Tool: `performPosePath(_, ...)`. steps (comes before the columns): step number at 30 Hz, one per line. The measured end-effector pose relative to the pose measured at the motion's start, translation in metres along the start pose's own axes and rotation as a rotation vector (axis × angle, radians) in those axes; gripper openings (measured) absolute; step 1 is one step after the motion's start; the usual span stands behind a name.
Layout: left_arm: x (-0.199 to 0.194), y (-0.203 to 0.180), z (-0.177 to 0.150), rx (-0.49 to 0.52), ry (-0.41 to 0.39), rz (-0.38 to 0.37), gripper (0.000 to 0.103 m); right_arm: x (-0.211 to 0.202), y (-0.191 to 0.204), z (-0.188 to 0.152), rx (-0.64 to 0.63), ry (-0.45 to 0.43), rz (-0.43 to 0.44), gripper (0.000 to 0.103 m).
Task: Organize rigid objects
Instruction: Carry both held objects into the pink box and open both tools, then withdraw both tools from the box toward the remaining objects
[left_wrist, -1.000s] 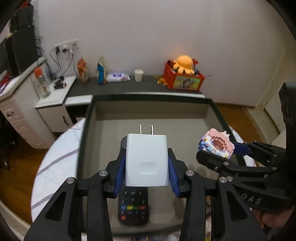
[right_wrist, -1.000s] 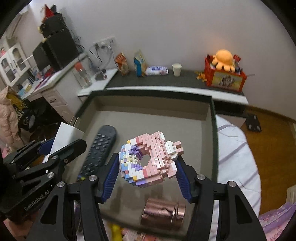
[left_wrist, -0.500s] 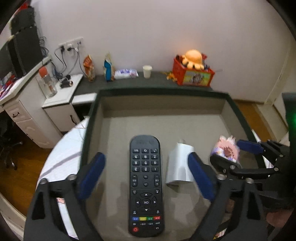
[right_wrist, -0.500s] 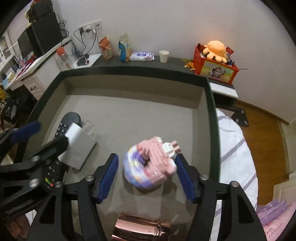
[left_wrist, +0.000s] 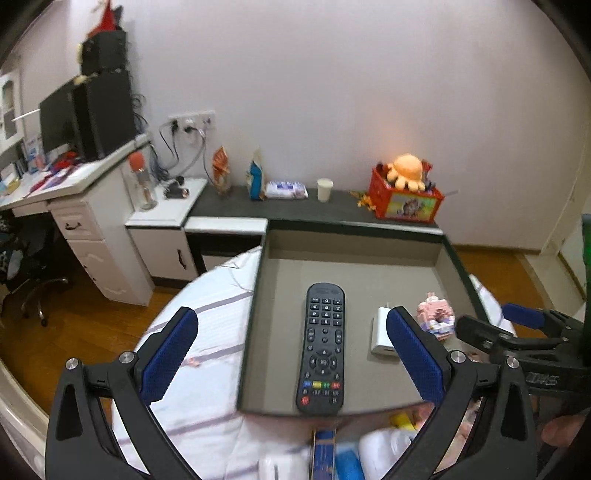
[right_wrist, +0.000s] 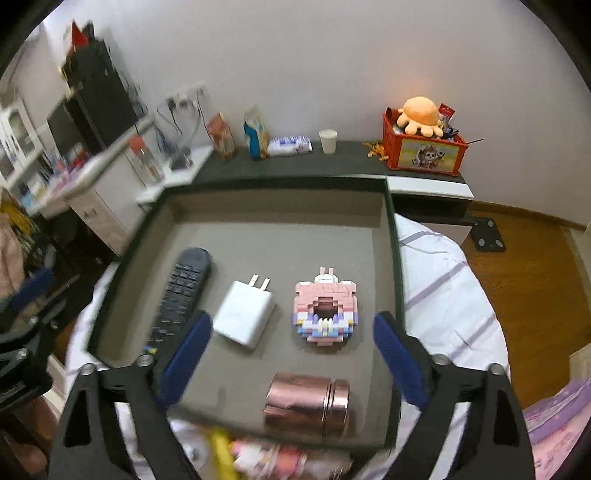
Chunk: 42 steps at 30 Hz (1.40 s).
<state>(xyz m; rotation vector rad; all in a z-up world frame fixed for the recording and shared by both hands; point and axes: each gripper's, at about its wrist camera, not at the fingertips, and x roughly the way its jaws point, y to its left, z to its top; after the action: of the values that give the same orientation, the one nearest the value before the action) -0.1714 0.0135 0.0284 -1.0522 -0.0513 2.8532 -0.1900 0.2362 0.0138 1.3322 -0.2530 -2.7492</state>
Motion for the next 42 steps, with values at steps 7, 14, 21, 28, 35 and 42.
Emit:
performPosePath(7, -0.078, 0.002, -0.024, 0.006, -0.100, 0.048, 0.103, -0.081, 0.011, -0.036, 0.010, -0.126, 0.024, 0.103)
performPosePath(14, -0.139, -0.001, -0.058, 0.005, -0.150, 0.078, 0.103, -0.140, 0.024, -0.099, 0.004, -0.198, -0.039, 0.103)
performPosePath(21, -0.182, -0.005, -0.096, -0.007, -0.163, 0.084, 0.103, -0.177, 0.030, -0.149, -0.021, -0.246, -0.128, 0.103)
performPosePath(28, -0.195, -0.007, -0.126, -0.016, -0.125, 0.082, 0.103, -0.188, 0.037, -0.169, -0.049, -0.229, -0.110, 0.103)
performPosePath(35, -0.206, -0.004, -0.130, -0.024, -0.140, 0.091, 0.103, -0.197, 0.047, -0.174, -0.071, -0.249, -0.101, 0.103)
performPosePath(42, -0.207, -0.003, -0.130, -0.021, -0.140, 0.093, 0.103, -0.199, 0.050, -0.174, -0.074, -0.253, -0.101, 0.103)
